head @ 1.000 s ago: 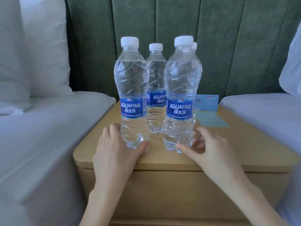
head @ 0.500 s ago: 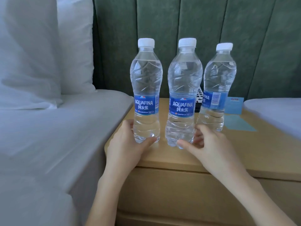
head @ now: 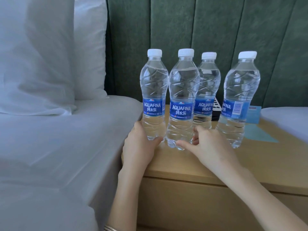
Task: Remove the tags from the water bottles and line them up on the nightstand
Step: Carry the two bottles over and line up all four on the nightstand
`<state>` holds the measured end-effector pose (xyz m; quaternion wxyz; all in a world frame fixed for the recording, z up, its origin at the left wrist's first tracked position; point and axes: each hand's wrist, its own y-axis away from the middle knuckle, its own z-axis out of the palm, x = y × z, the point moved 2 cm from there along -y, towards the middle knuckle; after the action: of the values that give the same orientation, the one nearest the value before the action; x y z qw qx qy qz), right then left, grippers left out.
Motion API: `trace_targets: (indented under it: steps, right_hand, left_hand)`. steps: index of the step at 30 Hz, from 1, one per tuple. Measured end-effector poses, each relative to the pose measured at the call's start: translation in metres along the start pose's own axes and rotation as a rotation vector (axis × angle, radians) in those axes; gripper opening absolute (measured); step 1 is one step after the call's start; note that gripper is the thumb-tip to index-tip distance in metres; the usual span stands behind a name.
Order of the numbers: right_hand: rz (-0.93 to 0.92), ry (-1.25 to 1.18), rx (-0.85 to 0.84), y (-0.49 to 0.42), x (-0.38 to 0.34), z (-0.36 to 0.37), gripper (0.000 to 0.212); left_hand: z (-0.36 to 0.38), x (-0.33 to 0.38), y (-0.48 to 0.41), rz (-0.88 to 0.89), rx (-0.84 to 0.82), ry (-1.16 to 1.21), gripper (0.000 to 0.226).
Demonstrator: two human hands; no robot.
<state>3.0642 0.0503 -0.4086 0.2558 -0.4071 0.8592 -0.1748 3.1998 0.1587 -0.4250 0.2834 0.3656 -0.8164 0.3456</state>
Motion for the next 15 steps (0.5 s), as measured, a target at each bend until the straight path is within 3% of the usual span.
trace_targets:
  steps: [6,15]
  right_hand:
    - [-0.011,-0.016,-0.004,-0.011,-0.006,0.011,0.075]
    - [-0.009,0.047,0.046,-0.011,-0.002,0.012,0.067]
  left_hand:
    - [-0.008,-0.008,-0.001,0.037,0.039,-0.047,0.063]
    - [-0.001,-0.003,-0.005,0.055,0.048,-0.069,0.057]
